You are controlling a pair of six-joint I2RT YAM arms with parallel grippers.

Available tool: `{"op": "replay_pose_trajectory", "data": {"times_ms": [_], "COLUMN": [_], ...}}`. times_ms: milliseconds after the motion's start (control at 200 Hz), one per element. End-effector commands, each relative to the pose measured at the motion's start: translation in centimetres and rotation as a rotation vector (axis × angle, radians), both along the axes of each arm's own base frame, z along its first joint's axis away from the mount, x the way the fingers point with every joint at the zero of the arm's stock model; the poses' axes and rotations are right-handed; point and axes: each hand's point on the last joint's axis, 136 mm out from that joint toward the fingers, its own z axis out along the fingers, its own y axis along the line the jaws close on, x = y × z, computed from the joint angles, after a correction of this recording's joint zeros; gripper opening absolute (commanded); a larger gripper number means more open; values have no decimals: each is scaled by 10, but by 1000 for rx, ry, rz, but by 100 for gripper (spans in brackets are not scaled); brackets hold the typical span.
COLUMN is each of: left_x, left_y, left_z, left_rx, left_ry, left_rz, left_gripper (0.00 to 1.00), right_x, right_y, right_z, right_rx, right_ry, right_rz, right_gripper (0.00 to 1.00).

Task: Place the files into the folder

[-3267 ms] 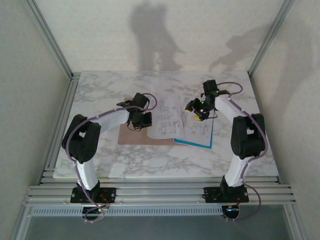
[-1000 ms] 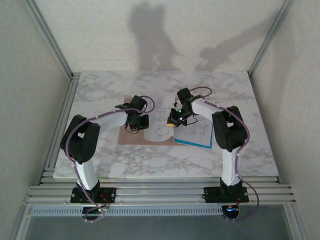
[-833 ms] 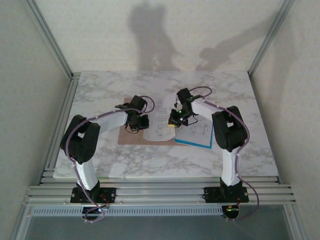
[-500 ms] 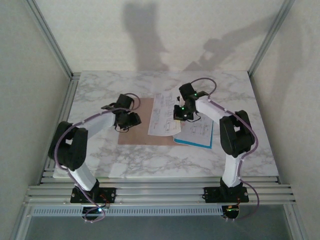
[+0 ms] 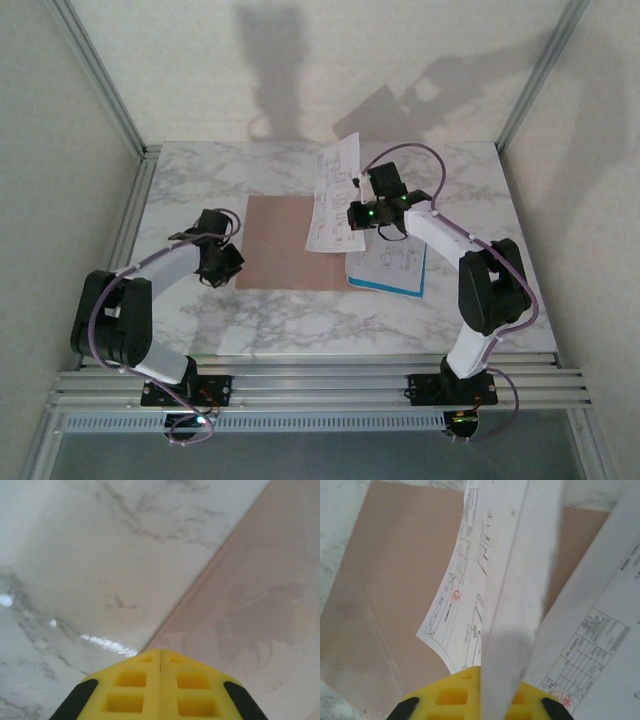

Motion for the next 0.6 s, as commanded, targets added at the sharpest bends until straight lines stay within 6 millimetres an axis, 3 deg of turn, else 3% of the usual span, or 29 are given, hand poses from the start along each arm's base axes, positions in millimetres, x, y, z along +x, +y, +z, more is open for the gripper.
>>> {"op": "replay_pose_trajectory", "data": {"times_ms": [0,350,596], "left_x": [-9,-18,-21], "left_y": [1,-4,-3], "left_z": [0,-6,-8], "left_rx": [-27,-67,-66], "left_ry": [12,20,23], "left_rz": [37,47,51], "left_gripper": [2,0,0], "right_x": [5,-1,-13], "right_y": [22,62,75], "right_z": [27,23,11], "right_rx": [74,79,73], "right_ry": [-134,-157,-137], "right_rz": [116,264,319], "right_gripper": [0,0,0]}}
